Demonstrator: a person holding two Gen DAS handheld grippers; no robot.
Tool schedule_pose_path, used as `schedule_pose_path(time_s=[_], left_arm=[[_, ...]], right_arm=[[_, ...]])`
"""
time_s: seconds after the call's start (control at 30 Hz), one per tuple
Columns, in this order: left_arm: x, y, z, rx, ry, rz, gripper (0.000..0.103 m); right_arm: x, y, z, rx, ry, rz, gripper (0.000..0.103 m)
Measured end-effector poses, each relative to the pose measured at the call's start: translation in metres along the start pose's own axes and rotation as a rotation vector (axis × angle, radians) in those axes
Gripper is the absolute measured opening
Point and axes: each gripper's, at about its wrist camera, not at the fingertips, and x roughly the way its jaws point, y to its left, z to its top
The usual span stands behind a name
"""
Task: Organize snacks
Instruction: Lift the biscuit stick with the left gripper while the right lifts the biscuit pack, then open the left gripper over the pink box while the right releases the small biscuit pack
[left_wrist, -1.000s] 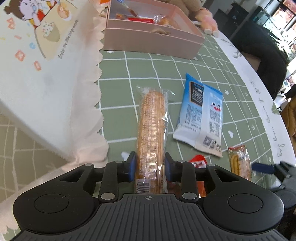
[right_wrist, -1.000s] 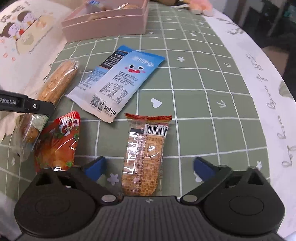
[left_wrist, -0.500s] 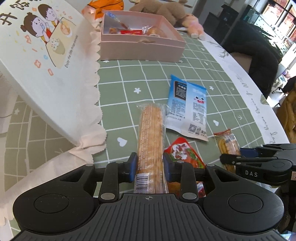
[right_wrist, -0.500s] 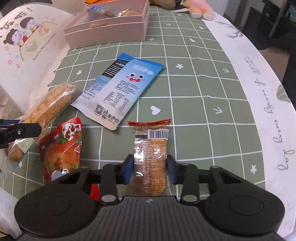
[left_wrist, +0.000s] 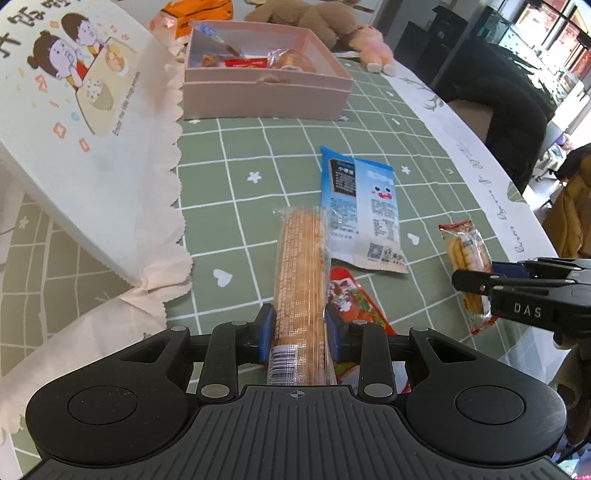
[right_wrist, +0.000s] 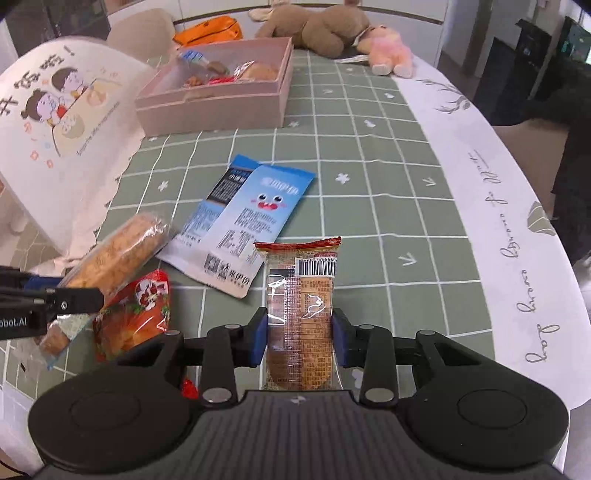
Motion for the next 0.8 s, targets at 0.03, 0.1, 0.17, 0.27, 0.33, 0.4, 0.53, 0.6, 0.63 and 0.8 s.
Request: schedule_pose_path(time_s=[0.03,0.1,0.17,0.27,0.33,0.4,0.53,0.6,0.63,0.8], left_arm=[[-0.003,-0.001,0.002,0.001,-0.008,-0.003,0.033],[-0.014,0.000,0.011,-0.006,-0.040,-0.029,0.033],[-0.036,0.002,0.028,-0.013,-0.111,-0.075,0.033],[-0.073,0.003,0.063,-0.008,-0.250,-0.072,0.033],[-0.091,0.003,0.093,0.015,-0.328,-0.056,0.033],[-0.102,0.002,0.125,0.027,-0.405,-0.029,0.033],[-0.086,0.019,0.201,-0.042,-0.496,-0.067,0.035],[-0.057,0.034,0.229,-0.096,-0.497,-0.058,0.035],[-0.046,0.040,0.233,-0.119,-0.489,-0.044,0.035],[-0.024,0.062,0.210,-0.182,-0.446,-0.082,0.035]], right_arm=[[-0.003,-0.001,0.002,0.009,-0.010,0.007,0.035],[-0.016,-0.007,0.011,0.028,-0.050,0.026,0.035],[-0.039,-0.016,0.028,0.040,-0.128,0.055,0.035],[-0.077,-0.026,0.057,0.037,-0.264,0.071,0.035],[-0.099,-0.031,0.075,0.029,-0.336,0.076,0.035],[-0.111,-0.036,0.089,0.038,-0.378,0.102,0.035],[-0.117,-0.030,0.105,0.018,-0.399,0.115,0.035],[-0.116,-0.025,0.111,-0.008,-0.398,0.108,0.035],[-0.117,-0.024,0.112,-0.016,-0.395,0.095,0.035],[-0.120,-0.040,0.130,0.018,-0.395,0.075,0.035]])
